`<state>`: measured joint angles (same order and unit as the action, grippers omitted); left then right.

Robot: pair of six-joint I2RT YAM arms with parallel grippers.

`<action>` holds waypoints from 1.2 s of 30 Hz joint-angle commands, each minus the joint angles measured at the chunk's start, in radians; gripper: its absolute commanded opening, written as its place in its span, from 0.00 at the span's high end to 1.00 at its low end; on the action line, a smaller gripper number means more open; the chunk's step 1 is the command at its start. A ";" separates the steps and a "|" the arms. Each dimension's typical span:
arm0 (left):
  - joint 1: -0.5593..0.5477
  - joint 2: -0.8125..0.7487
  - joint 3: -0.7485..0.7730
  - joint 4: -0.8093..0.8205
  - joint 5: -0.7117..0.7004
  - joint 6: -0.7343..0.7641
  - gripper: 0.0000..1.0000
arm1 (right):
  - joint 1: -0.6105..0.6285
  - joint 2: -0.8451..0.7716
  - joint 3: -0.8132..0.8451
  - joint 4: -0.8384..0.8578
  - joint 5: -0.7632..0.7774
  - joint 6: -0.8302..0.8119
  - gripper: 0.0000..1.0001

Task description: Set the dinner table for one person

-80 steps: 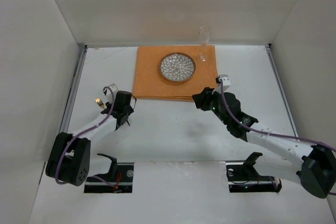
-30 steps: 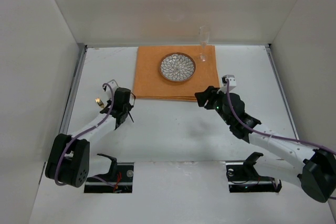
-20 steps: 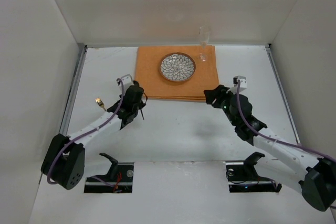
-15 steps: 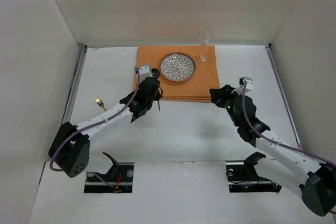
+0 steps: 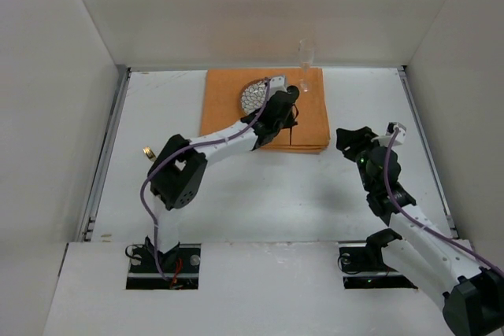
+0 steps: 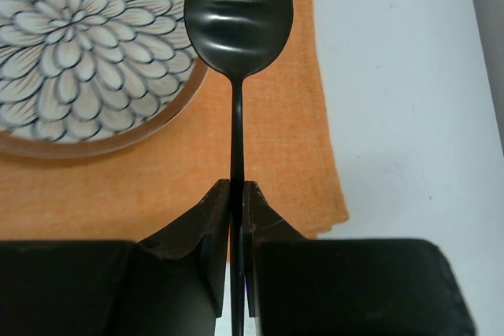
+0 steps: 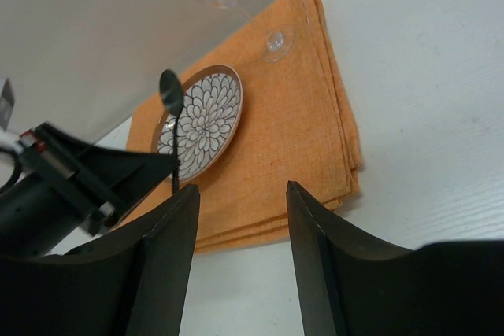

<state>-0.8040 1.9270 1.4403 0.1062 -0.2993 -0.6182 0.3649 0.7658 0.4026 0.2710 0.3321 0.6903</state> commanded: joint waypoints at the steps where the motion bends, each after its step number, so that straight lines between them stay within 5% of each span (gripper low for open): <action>1: -0.001 0.073 0.147 0.029 0.040 -0.017 1.00 | -0.007 0.000 -0.005 0.031 -0.011 0.025 0.46; 11: 0.009 0.384 0.475 0.029 0.065 -0.064 1.00 | -0.011 -0.030 -0.019 0.034 -0.001 0.032 0.46; 18: 0.009 0.483 0.565 0.018 0.071 -0.069 0.99 | -0.007 -0.005 -0.013 0.040 -0.008 0.032 0.46; 24: -0.002 0.481 0.534 0.033 0.028 -0.063 0.79 | -0.007 -0.005 -0.013 0.042 -0.010 0.032 0.46; 29: -0.004 0.434 0.484 0.056 0.022 -0.065 0.73 | -0.007 -0.013 -0.015 0.042 -0.010 0.032 0.46; 36: -0.010 0.115 0.150 0.202 0.022 -0.029 0.67 | -0.007 -0.013 -0.015 0.042 -0.010 0.032 0.51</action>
<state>-0.8101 2.2745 1.6810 0.1898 -0.2684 -0.6727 0.3603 0.7643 0.3824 0.2703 0.3317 0.7151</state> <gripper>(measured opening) 0.328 0.504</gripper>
